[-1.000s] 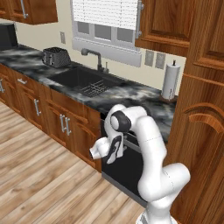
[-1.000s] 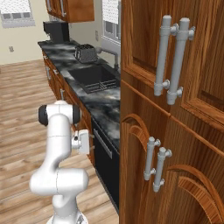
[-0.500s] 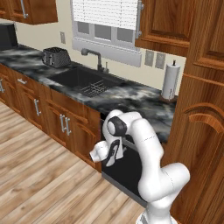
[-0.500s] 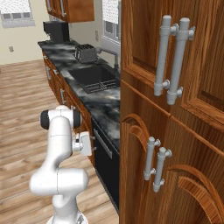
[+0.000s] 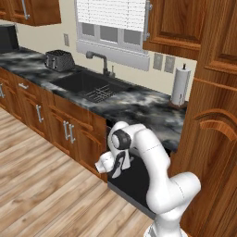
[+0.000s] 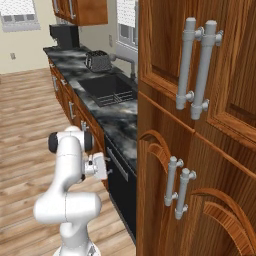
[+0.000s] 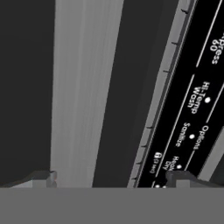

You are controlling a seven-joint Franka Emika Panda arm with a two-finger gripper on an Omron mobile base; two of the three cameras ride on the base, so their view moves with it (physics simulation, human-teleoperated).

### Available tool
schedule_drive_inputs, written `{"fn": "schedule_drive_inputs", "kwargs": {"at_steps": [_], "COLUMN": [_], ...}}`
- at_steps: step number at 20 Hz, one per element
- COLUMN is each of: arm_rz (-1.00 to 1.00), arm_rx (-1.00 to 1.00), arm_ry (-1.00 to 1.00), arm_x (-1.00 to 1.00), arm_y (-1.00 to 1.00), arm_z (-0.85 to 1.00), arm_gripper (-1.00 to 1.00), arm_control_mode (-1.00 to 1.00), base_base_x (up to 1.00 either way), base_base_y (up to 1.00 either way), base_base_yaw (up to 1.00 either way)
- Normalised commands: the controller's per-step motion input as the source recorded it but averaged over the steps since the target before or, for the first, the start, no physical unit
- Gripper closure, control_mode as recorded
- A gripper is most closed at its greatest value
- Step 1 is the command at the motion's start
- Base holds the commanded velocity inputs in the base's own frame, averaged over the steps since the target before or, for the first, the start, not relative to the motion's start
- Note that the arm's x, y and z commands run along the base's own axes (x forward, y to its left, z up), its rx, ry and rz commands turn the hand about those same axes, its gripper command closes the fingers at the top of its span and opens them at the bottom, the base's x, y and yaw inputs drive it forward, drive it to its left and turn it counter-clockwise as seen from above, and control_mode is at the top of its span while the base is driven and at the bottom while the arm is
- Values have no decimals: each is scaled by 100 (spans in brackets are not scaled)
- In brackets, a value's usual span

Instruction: Open the dishwasher door and pull out the top rack.

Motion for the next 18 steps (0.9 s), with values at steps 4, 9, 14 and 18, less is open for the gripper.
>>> {"fn": "schedule_drive_inputs", "kwargs": {"at_steps": [4,9,14,18], "arm_rz": [0,0,0,0], "arm_rx": [0,0,0,0], "arm_ry": [0,0,0,0], "arm_x": [21,22,21,16], "arm_y": [-12,-15,-14,-15], "arm_z": [-16,-14,-13,-10], "arm_gripper": [-100,-100,-100,-100], "arm_control_mode": [-100,-100,-100,-100], "base_base_x": [0,0,0,0], "base_base_y": [0,0,0,0], "base_base_yaw": [0,0,0,0]}}
